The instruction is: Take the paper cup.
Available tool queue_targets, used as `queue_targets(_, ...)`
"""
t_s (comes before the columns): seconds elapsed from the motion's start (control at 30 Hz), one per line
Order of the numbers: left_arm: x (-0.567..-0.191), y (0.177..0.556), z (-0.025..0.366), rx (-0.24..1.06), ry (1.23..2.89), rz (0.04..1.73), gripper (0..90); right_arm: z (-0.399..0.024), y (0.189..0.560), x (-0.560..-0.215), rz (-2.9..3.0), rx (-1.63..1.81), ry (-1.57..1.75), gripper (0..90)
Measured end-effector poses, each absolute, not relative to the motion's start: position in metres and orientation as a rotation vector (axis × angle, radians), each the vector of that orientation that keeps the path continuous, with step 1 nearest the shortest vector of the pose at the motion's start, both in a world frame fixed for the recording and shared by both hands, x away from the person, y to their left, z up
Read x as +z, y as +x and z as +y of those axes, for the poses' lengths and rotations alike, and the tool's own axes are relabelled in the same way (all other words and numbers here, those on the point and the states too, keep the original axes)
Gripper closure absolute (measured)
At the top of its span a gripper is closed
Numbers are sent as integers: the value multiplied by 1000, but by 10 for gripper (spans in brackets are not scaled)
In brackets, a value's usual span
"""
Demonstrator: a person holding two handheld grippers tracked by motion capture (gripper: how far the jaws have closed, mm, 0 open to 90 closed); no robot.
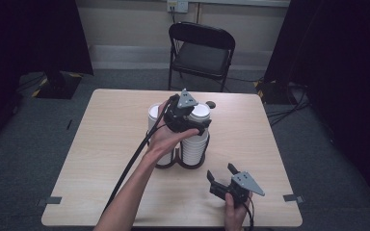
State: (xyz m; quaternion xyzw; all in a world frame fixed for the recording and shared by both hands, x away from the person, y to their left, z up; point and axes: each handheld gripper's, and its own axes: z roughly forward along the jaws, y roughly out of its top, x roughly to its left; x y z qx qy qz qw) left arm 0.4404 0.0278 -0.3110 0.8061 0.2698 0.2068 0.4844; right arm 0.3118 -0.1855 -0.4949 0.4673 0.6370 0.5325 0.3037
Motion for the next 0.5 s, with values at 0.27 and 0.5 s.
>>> queue_targets(0.27, -319, 447, 21, 468, 2014, 661, 158, -185, 311, -495, 1689, 1408, 1233, 139)
queue_targets(0.5, -321, 449, 19, 466, 2042, 697, 190, -185, 311, -495, 1691, 1403, 1229, 139)
